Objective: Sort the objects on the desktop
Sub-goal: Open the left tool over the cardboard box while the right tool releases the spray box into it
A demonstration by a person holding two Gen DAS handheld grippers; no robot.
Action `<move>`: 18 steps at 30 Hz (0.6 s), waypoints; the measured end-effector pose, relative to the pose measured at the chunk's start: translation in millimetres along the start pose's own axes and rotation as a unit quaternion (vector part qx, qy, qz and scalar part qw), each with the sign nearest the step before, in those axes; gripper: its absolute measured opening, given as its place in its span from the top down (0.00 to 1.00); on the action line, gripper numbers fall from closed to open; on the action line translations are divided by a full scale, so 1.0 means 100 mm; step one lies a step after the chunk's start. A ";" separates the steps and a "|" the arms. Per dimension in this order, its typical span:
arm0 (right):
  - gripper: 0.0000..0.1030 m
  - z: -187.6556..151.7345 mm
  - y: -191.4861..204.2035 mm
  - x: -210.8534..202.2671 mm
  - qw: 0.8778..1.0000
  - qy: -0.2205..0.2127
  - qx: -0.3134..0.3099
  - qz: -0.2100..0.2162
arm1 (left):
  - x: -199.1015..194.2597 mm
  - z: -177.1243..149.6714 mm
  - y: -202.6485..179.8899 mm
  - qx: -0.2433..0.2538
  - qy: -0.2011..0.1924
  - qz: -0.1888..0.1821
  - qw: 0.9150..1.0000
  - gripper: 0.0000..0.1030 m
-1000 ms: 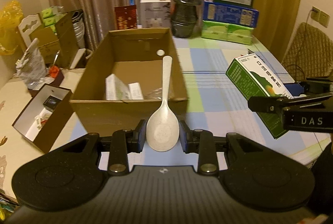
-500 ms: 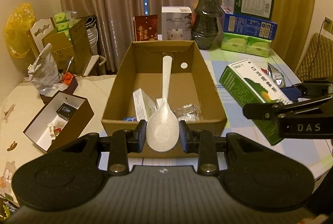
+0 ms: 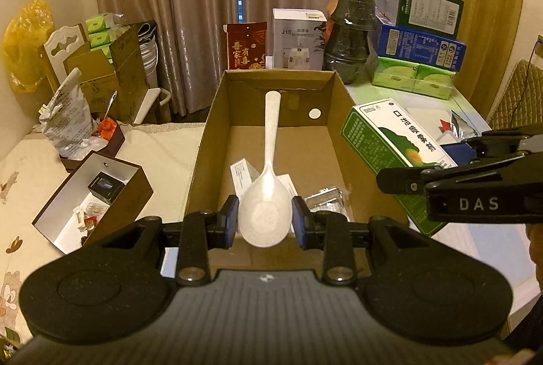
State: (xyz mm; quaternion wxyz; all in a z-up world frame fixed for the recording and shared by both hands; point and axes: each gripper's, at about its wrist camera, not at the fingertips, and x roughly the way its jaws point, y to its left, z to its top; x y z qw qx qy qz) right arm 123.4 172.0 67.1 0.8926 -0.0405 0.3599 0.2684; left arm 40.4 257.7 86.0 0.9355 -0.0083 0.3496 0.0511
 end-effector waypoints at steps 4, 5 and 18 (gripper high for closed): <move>0.49 0.05 -0.01 0.13 1.000 0.008 0.001 -0.003 | 0.14 0.07 0.06 -0.001 0.005 -0.002 1.000 0.73; 0.49 0.06 -0.02 0.17 1.000 0.009 0.003 -0.004 | 0.16 0.08 0.06 -0.001 0.006 -0.003 1.000 0.73; 0.49 0.22 -0.20 0.47 0.999 0.012 0.042 -0.004 | 0.57 0.23 0.14 -0.009 0.013 -0.019 1.000 0.73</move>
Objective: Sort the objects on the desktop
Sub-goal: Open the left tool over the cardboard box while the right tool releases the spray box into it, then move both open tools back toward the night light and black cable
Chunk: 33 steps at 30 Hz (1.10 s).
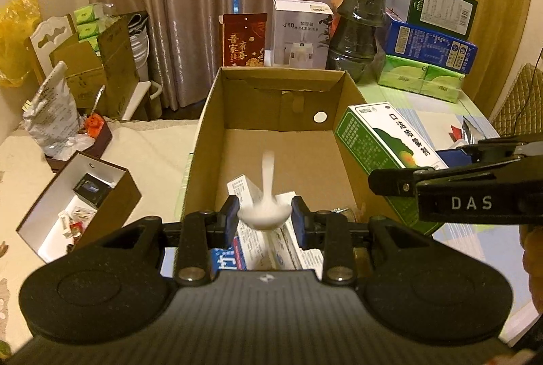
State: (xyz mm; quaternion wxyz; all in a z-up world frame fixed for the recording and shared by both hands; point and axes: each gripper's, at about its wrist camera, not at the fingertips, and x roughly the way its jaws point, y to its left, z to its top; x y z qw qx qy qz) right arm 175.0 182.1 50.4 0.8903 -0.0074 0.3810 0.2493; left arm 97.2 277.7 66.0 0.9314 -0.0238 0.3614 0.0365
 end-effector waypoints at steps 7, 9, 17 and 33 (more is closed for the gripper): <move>0.49 0.02 -0.04 0.11 1.000 0.007 0.014 0.008 | 0.10 -0.07 0.15 -0.035 0.001 -0.004 0.999 0.68; 0.49 0.02 -0.04 0.15 1.000 0.009 0.017 0.011 | 0.07 -0.10 0.19 -0.043 -0.003 -0.006 0.999 0.67; 0.42 0.07 0.03 0.20 0.999 0.003 0.025 0.034 | -0.05 -0.12 0.29 -0.053 -0.014 0.003 0.998 0.62; 0.18 -0.26 -0.15 -0.32 0.998 0.002 0.057 0.023 | -0.33 -0.35 0.19 -0.075 -0.004 0.022 0.997 0.35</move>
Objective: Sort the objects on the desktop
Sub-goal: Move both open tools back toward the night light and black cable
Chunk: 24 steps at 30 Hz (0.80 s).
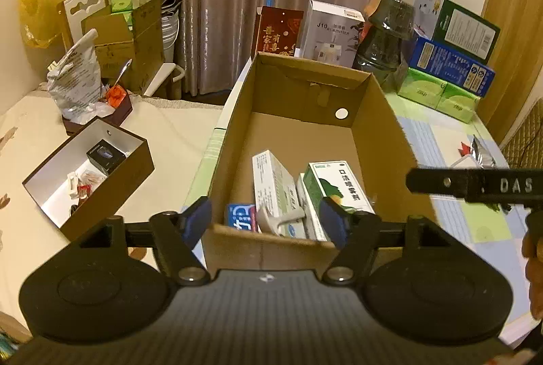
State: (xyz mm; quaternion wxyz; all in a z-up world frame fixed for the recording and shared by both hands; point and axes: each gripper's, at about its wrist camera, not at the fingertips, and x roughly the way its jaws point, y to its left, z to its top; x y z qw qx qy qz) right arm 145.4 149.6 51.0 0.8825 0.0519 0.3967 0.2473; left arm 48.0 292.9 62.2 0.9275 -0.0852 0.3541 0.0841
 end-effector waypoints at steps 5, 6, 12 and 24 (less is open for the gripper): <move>0.14 -0.18 -0.03 -0.24 1.000 -0.002 -0.007 -0.010 | -0.16 -0.10 -0.09 -0.002 -0.001 0.005 1.000 0.20; 0.13 -0.21 -0.04 -0.29 1.000 -0.002 -0.005 -0.012 | -0.20 -0.12 -0.11 -0.003 -0.003 0.006 1.000 0.19; 0.08 -0.40 -0.19 -0.59 1.000 -0.003 0.008 -0.020 | -0.39 -0.24 -0.26 -0.002 -0.008 0.008 1.000 0.05; 0.02 -0.71 -0.64 -1.13 0.998 -0.009 0.052 -0.045 | -0.62 -0.39 -0.67 0.010 -0.011 -0.007 1.000 0.01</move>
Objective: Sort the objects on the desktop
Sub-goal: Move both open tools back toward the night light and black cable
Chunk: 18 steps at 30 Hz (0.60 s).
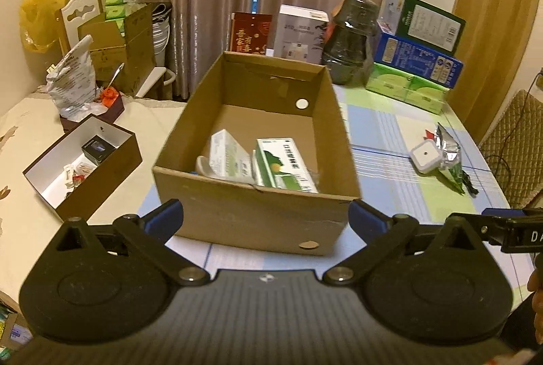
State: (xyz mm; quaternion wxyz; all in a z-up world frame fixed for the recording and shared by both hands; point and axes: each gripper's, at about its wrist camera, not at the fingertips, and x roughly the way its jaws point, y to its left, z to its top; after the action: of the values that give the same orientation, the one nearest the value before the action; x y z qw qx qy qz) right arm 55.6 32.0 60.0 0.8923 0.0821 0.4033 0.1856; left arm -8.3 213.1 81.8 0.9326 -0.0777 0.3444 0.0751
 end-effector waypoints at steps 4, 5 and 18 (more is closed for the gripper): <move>0.02 -0.05 -0.20 -0.17 1.000 -0.006 0.014 -0.014 | -0.04 -0.04 -0.13 0.002 0.000 -0.007 1.000 0.01; 0.02 -0.07 -0.26 -0.22 1.000 -0.009 0.017 -0.020 | -0.05 -0.04 -0.15 0.001 0.000 -0.009 1.000 0.01; 0.02 -0.19 -0.94 -0.61 0.994 -0.031 0.076 -0.072 | -0.04 -0.08 -0.63 0.024 0.005 -0.055 0.998 0.01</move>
State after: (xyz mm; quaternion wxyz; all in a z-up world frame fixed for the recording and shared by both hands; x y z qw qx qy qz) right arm 29.4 -78.6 62.3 0.9066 0.1263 0.3931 0.0868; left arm -4.2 149.8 84.6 0.9351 -0.0743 0.3461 0.0154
